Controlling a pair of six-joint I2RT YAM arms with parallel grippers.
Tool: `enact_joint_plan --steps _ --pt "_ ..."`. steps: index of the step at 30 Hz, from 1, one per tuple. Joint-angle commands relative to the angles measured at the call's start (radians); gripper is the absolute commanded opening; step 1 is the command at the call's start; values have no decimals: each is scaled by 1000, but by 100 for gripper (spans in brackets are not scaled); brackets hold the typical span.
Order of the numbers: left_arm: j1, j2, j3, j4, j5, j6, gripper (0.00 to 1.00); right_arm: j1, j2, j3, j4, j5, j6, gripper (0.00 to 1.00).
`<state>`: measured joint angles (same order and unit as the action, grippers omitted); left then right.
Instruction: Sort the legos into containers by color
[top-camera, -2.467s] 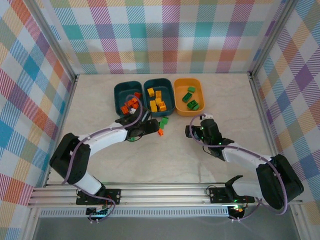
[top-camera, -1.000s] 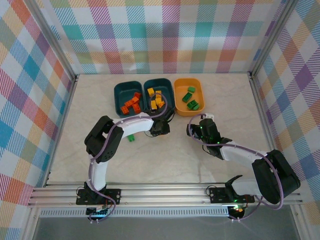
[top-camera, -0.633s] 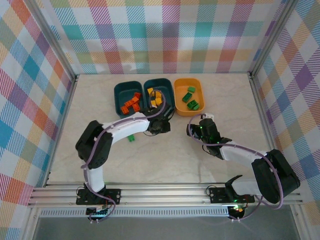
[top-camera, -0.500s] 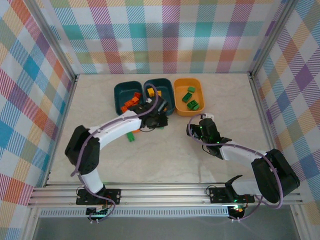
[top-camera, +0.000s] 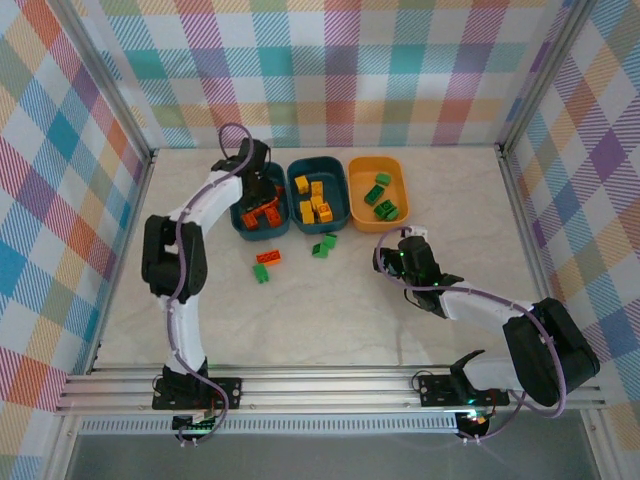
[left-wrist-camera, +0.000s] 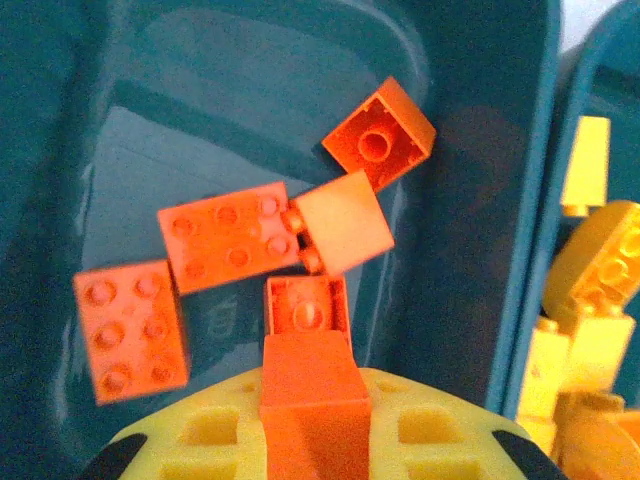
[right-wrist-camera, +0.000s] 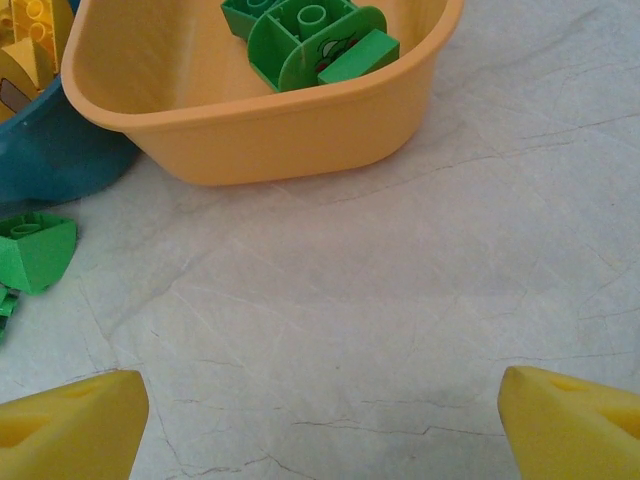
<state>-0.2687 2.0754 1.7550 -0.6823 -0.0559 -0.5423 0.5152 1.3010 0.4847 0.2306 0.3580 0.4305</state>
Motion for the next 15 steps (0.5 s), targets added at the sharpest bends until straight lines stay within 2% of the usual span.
enact_joint_plan --steps 1,8,12,15 --pt "16 55 106 -96 13 35 6 -7 17 30 -7 -22 6 90" --pt "46 132 193 -124 50 34 26 -6 -15 46 -61 -99 22 91" --pt "46 116 202 -134 77 40 50 23 -44 95 -139 -150 46 90" --pt "46 41 148 -90 94 49 64 88 -42 139 -186 -144 61 90"
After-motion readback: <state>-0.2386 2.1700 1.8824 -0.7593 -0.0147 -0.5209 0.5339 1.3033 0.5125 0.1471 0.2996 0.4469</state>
